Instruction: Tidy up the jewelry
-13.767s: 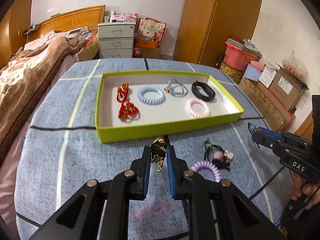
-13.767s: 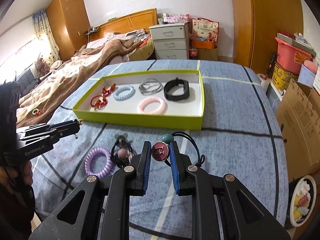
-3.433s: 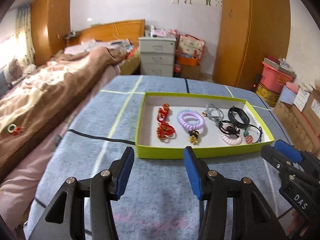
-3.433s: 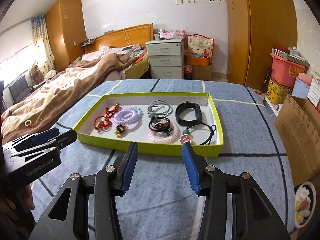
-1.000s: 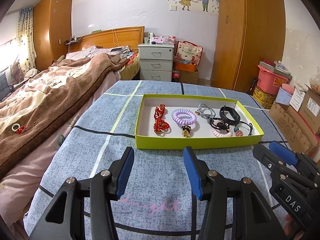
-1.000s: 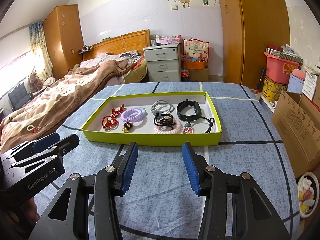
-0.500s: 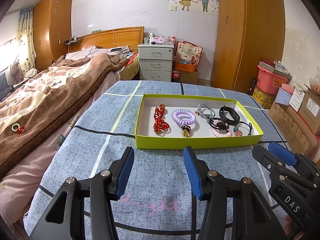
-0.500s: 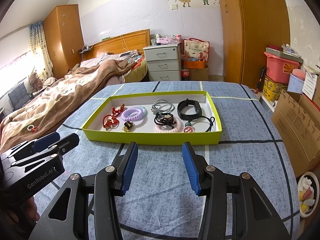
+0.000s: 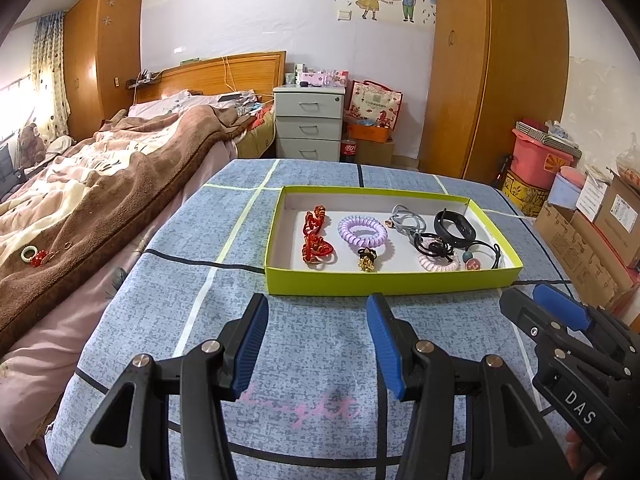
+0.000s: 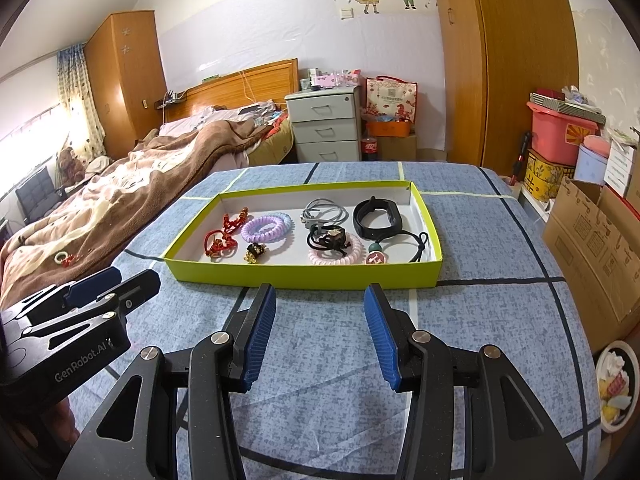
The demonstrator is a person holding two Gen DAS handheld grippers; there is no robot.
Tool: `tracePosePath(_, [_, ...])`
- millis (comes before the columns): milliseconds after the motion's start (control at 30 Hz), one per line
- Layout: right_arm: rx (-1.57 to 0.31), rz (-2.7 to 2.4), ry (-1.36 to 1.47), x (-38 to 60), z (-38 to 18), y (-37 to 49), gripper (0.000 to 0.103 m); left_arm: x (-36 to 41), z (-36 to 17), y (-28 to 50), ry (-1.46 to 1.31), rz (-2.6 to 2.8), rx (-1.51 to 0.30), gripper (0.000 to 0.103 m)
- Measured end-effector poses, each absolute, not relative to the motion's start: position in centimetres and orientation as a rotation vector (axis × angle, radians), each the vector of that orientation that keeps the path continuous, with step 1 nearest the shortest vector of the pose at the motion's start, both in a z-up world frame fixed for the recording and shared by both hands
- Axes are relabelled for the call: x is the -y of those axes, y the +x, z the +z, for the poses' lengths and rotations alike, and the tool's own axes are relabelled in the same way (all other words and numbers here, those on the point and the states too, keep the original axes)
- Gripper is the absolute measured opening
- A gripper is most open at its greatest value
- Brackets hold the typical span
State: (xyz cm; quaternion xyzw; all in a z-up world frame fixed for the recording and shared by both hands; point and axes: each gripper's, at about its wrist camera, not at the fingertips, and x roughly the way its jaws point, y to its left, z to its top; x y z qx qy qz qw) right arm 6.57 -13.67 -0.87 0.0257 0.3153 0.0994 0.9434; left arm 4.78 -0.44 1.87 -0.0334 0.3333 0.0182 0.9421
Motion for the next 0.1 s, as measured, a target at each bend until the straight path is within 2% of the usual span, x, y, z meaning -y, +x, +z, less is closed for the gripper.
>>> tracePosePath(100, [-0.644,0.203,0.053,13.59,-0.91,6.47,0.047,0.44,1.86,4.77,-0.066,0.041,-0.679,0.053])
